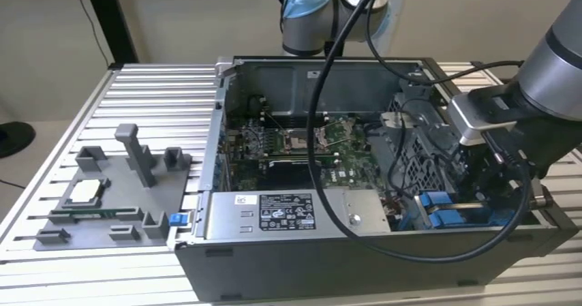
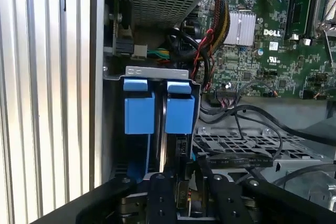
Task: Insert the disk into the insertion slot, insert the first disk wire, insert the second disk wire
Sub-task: 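Insert the second disk wire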
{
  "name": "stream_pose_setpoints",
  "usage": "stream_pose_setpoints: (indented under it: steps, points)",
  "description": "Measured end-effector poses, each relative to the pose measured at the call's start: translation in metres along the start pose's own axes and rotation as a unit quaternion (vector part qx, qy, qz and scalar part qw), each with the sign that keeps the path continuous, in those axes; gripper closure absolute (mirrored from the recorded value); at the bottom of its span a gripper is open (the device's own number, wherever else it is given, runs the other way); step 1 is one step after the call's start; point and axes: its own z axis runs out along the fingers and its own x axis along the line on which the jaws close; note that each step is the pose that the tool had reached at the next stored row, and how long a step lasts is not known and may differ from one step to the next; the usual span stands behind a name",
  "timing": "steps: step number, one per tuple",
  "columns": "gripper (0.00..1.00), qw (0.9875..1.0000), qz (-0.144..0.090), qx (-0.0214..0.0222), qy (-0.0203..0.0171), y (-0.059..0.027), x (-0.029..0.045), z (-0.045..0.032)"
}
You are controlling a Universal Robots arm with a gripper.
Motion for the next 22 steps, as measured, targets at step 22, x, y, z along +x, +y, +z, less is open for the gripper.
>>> stream_pose_setpoints:
  steps: [22]
  points:
    - [0.0,1.0,0.001,-0.0084,0.0002,-0.0057,-0.0097,-0.0692]
